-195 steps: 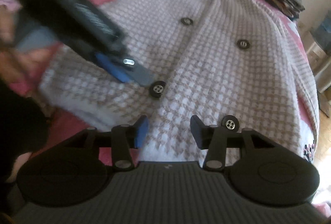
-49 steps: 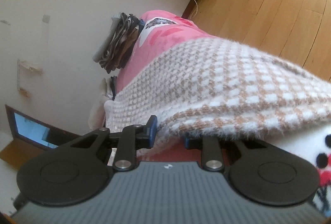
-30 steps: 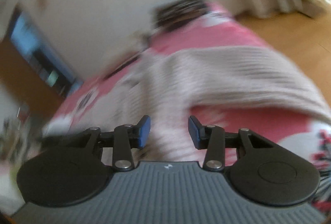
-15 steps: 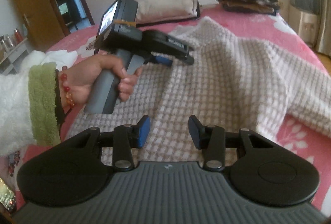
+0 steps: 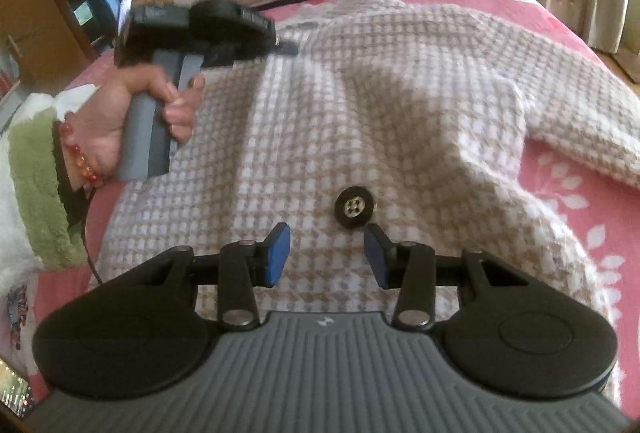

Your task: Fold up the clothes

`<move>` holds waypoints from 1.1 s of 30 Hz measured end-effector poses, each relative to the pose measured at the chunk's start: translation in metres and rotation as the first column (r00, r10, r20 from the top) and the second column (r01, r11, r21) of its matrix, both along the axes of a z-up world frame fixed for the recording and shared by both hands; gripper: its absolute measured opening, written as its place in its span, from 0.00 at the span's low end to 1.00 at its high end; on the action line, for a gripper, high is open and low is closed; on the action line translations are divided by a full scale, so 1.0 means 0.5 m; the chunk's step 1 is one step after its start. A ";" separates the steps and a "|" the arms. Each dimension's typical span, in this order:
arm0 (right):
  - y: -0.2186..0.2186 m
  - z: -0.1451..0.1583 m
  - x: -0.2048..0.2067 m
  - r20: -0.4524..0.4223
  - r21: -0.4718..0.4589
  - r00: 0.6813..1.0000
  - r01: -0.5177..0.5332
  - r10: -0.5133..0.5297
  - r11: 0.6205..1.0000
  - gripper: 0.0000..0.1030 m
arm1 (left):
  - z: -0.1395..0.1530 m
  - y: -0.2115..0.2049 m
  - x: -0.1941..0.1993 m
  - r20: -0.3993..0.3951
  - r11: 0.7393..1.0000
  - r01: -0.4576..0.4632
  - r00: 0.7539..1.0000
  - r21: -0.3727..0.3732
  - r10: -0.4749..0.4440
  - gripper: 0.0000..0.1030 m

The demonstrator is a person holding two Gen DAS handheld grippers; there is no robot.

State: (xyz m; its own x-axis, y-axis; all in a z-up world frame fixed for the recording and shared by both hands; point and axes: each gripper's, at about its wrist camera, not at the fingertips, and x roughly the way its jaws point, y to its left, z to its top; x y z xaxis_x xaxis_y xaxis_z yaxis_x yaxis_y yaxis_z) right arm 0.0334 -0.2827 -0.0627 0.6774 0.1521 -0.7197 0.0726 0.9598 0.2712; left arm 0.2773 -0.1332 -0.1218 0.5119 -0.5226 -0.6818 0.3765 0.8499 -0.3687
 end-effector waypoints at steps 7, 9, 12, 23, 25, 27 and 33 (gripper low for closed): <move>-0.055 0.014 -0.073 0.011 -0.001 0.998 0.068 -0.068 0.998 0.39 | 0.018 0.028 -0.008 -0.117 0.998 0.026 0.993 -0.054 -0.032 0.37; -0.089 0.021 -0.118 0.011 0.014 0.994 0.111 -0.111 0.994 0.39 | 0.031 0.047 -0.031 -0.152 0.996 0.050 0.986 -0.067 -0.060 0.52; -0.141 0.030 -0.182 0.000 0.048 0.983 0.182 -0.182 0.982 0.39 | 0.047 0.079 -0.079 -0.218 0.992 0.088 0.970 -0.085 -0.105 0.54; -0.255 0.013 -0.362 0.013 0.183 0.934 0.349 -0.357 0.919 0.39 | 0.147 0.192 -0.297 -0.291 0.961 0.175 0.928 -0.214 -0.233 0.61; -0.262 0.002 -0.375 0.013 0.218 0.926 0.366 -0.378 0.905 0.39 | 0.131 0.179 -0.347 -0.341 0.958 0.223 0.899 -0.180 -0.273 0.61; -0.269 -0.008 -0.385 0.012 0.255 0.916 0.384 -0.400 0.887 0.39 | 0.097 0.155 -0.405 -0.409 0.950 0.280 0.857 -0.138 -0.312 0.61; -0.299 -0.009 -0.433 0.032 0.338 0.886 0.426 -0.463 0.839 0.39 | 0.022 0.103 -0.544 -0.500 0.927 0.372 0.812 0.045 -0.302 0.54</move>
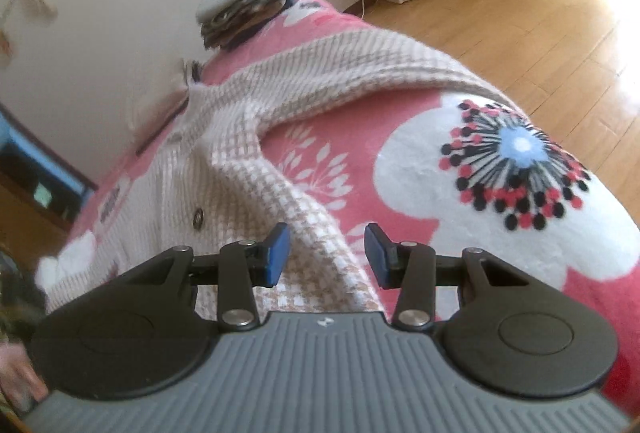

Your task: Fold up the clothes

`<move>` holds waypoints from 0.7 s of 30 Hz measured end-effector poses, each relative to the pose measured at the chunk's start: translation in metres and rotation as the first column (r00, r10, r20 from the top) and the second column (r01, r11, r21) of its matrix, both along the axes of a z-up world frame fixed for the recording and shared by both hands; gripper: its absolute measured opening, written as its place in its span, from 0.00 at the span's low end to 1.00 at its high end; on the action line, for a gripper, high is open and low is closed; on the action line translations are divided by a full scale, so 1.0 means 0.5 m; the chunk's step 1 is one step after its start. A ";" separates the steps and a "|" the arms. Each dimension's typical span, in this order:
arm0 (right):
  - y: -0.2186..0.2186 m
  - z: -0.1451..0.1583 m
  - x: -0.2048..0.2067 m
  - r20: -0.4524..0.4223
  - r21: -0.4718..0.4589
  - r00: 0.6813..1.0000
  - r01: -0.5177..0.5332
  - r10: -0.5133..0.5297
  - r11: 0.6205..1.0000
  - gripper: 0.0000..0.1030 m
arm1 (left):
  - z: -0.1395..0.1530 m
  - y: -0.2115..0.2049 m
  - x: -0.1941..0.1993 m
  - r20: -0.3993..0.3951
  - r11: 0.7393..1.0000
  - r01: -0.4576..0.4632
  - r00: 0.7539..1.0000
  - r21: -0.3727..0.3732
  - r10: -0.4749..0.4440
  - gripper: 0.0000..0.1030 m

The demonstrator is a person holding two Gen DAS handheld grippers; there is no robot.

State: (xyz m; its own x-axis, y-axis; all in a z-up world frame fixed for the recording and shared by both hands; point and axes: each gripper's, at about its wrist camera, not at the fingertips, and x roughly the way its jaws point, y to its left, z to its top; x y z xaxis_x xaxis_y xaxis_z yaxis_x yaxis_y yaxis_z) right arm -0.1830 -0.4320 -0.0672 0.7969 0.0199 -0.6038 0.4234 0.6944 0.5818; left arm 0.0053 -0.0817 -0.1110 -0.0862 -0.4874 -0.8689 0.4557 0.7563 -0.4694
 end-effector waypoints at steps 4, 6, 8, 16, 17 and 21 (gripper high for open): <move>-0.017 0.011 -0.018 0.032 0.000 0.999 0.011 -0.011 1.000 0.39 | -0.005 -0.024 -0.046 0.056 0.999 0.009 0.998 0.053 -0.012 0.45; -0.027 0.012 -0.022 0.032 0.010 0.999 0.013 -0.014 1.000 0.39 | -0.005 -0.033 -0.058 0.077 0.998 -0.001 0.997 0.057 -0.003 0.25; -0.037 0.012 -0.025 0.030 0.014 0.999 0.010 -0.011 1.000 0.39 | 0.004 -0.041 -0.065 0.111 0.997 -0.013 0.994 0.072 0.005 0.10; -0.046 0.048 -0.036 -0.066 -0.115 0.981 -0.188 0.181 0.975 0.39 | 0.055 0.023 -0.033 0.079 0.988 -0.154 0.985 -0.006 0.154 0.07; -0.036 0.056 -0.035 -0.097 -0.150 0.969 -0.242 0.229 0.959 0.41 | 0.053 0.028 -0.027 0.065 0.985 -0.170 0.983 -0.002 0.170 0.07; 0.025 0.065 -0.024 -0.236 -0.233 0.876 -0.471 0.421 0.851 0.51 | 0.004 0.060 -0.018 0.008 0.979 -0.198 0.980 0.053 0.198 0.07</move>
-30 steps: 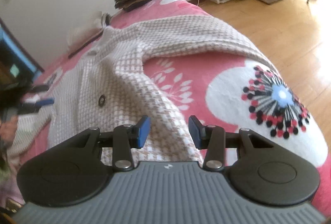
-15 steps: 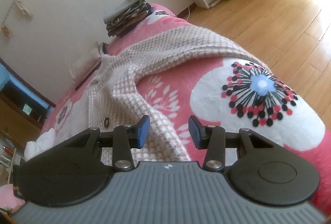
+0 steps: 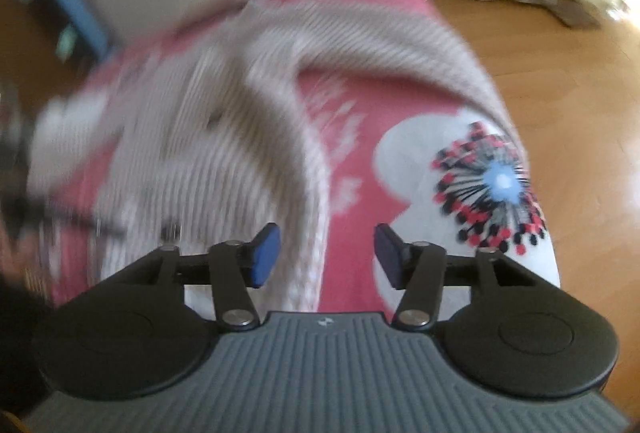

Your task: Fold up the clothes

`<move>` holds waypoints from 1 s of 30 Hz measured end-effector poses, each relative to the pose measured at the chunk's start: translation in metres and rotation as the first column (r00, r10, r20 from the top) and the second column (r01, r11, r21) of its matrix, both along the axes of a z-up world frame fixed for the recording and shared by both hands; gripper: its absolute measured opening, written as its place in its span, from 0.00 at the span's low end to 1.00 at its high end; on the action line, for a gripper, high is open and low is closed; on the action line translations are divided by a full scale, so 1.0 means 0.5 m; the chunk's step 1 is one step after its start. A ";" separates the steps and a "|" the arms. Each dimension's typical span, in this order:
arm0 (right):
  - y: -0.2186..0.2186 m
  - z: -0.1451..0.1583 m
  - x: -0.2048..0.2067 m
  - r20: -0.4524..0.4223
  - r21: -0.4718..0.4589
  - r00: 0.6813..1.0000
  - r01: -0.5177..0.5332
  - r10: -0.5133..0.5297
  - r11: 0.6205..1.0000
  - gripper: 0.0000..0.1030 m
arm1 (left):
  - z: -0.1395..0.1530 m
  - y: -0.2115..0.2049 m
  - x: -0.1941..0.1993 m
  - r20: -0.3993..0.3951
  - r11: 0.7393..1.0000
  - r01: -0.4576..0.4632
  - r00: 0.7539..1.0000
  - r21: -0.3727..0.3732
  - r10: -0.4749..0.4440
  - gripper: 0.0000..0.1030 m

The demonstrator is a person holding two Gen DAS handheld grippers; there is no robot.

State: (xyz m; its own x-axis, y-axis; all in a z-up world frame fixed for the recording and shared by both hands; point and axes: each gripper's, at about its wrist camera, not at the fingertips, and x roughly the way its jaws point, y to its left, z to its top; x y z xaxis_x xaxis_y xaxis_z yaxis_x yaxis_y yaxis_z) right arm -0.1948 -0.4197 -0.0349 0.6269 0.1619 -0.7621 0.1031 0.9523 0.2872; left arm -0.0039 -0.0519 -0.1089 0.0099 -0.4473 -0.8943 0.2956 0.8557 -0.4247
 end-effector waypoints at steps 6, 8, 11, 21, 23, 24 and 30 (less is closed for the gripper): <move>0.145 -0.019 0.013 -0.155 -0.205 0.935 -0.345 0.318 0.916 0.52 | -0.026 0.009 0.005 -0.048 0.999 -0.039 0.998 -0.026 0.038 0.07; 0.193 -0.036 0.015 -0.215 -0.274 0.903 -0.420 0.371 0.865 0.55 | -0.025 0.012 0.008 -0.043 0.999 -0.032 0.999 -0.030 0.031 0.07; 0.250 -0.073 0.022 -0.308 -0.382 0.867 -0.490 0.391 0.784 0.55 | -0.021 0.035 0.005 -0.045 0.998 -0.042 0.998 -0.041 0.040 0.07; 0.256 -0.047 0.028 -0.273 -0.491 0.931 -0.351 0.242 0.797 0.07 | -0.010 0.025 -0.009 -0.003 0.999 -0.011 1.000 -0.042 0.011 0.07; 0.256 -0.060 0.028 -0.317 -0.486 0.919 -0.370 0.235 0.792 0.06 | -0.014 0.011 -0.012 0.022 1.000 0.021 1.000 -0.014 -0.021 0.07; 0.254 -0.070 0.029 -0.343 -0.477 0.911 -0.380 0.231 0.792 0.06 | -0.014 0.002 -0.015 0.041 0.999 0.045 0.998 0.004 -0.045 0.08; 0.205 -0.069 0.014 -0.429 -0.331 0.864 -0.423 0.265 0.844 0.10 | 0.027 -0.002 -0.017 0.106 0.984 0.153 0.981 0.088 -0.162 0.23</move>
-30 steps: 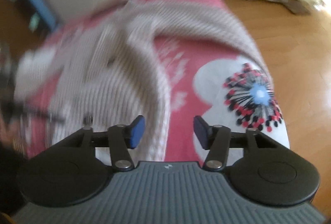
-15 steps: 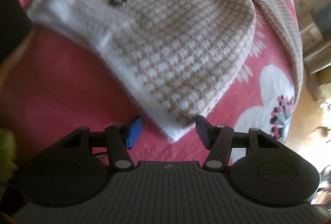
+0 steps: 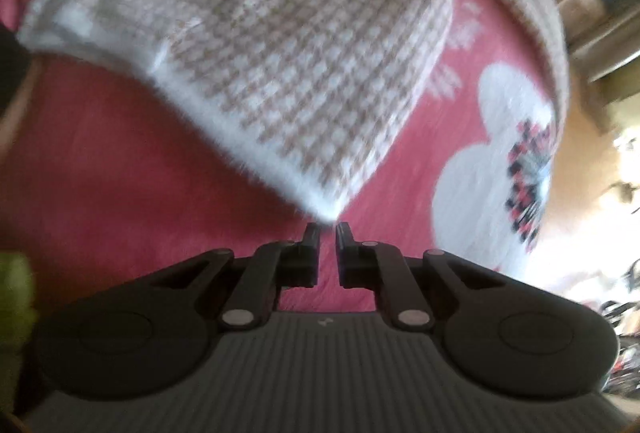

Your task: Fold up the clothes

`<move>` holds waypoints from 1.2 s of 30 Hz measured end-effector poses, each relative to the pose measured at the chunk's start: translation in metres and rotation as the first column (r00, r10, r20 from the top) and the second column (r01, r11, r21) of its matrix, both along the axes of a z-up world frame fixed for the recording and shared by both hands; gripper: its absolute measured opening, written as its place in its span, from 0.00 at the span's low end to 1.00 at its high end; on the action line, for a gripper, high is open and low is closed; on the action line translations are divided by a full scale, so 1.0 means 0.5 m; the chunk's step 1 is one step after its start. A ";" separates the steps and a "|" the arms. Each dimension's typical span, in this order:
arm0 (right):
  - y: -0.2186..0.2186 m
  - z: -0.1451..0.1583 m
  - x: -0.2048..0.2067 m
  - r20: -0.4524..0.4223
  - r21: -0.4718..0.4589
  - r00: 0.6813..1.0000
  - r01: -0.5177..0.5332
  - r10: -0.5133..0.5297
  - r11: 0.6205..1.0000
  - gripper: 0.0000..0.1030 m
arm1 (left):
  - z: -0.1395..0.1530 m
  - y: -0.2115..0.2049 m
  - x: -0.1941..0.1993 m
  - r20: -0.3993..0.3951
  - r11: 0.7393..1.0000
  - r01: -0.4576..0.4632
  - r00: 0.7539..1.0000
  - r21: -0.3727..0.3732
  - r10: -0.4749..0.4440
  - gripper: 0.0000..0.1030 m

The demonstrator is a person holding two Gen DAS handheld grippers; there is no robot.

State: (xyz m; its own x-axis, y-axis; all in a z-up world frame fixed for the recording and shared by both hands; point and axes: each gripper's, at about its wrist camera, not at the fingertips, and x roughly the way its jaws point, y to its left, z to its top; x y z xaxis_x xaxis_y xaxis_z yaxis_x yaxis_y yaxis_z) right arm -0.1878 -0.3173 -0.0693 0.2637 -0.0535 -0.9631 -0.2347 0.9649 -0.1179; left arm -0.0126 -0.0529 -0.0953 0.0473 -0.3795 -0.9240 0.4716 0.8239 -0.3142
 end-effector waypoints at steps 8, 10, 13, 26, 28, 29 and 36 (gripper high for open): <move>-0.215 0.086 0.023 0.108 0.518 0.915 0.281 -0.388 0.808 0.51 | 0.162 -0.092 0.151 0.238 0.995 0.099 0.967 -0.033 -0.088 0.39; -0.257 0.056 0.061 0.096 0.628 0.860 0.338 -0.501 0.701 0.51 | 0.186 -0.208 0.210 0.304 0.980 0.186 0.939 -0.066 -0.157 0.53; -0.287 -0.014 0.122 0.020 0.688 0.822 0.402 -0.569 0.605 0.51 | 0.194 -0.393 0.276 0.383 0.951 0.305 0.886 -0.055 -0.263 0.63; -0.274 -0.073 0.106 -0.019 0.682 0.807 0.442 -0.590 0.583 0.54 | 0.022 -0.740 0.270 0.230 0.543 0.596 0.521 0.591 -0.822 0.59; -0.272 -0.081 0.102 -0.031 0.692 0.812 0.438 -0.583 0.574 0.54 | 0.008 -0.729 0.256 0.198 0.486 0.610 0.479 0.625 -0.855 0.59; -0.267 -0.083 0.102 -0.031 0.689 0.820 0.432 -0.572 0.582 0.54 | 0.003 -0.721 0.248 0.203 0.467 0.612 0.452 0.638 -0.869 0.58; -0.236 -0.079 0.082 -0.011 0.683 0.834 0.409 -0.552 0.605 0.06 | 0.004 -0.699 0.243 0.345 0.602 0.523 0.509 0.603 -0.788 0.16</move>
